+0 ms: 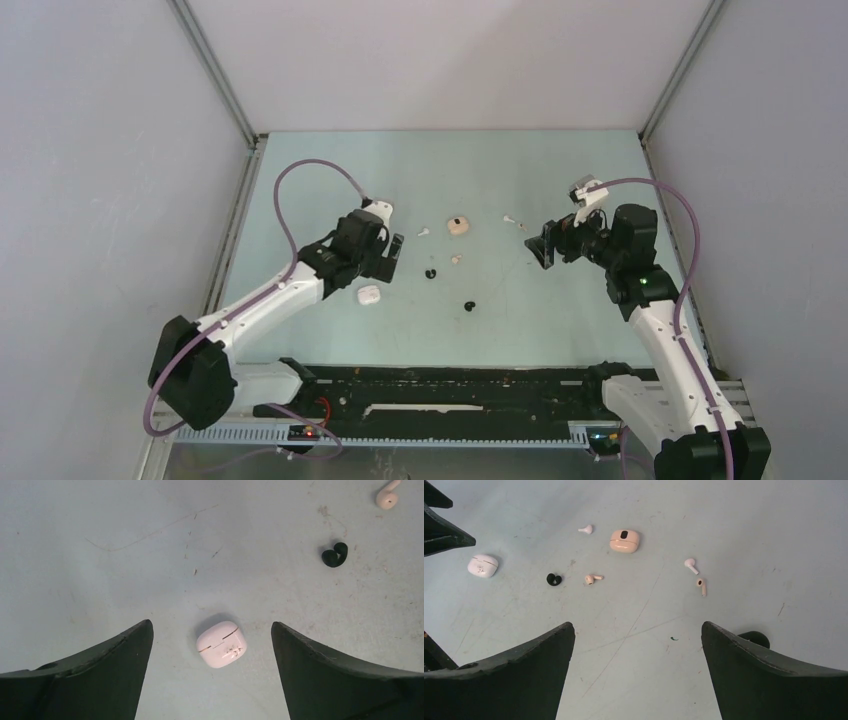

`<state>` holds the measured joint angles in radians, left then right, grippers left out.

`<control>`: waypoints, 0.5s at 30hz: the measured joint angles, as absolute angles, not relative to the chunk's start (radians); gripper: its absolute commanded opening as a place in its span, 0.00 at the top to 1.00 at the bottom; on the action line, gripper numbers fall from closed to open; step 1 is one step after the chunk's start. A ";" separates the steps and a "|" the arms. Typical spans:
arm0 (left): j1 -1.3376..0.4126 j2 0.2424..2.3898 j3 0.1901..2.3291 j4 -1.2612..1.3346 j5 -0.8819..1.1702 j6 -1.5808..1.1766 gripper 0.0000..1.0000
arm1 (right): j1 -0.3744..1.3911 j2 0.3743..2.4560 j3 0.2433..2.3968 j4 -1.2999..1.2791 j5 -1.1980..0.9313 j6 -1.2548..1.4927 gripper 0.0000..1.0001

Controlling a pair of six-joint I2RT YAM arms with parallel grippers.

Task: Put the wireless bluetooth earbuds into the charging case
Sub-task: Adjust the charging case at the center of the board.

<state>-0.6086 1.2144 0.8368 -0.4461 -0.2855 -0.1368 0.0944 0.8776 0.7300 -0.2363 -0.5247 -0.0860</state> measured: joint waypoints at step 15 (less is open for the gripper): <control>-0.633 1.274 0.849 -0.605 -0.360 -0.440 0.12 | 0.093 0.899 0.730 -0.296 -0.617 -0.274 0.01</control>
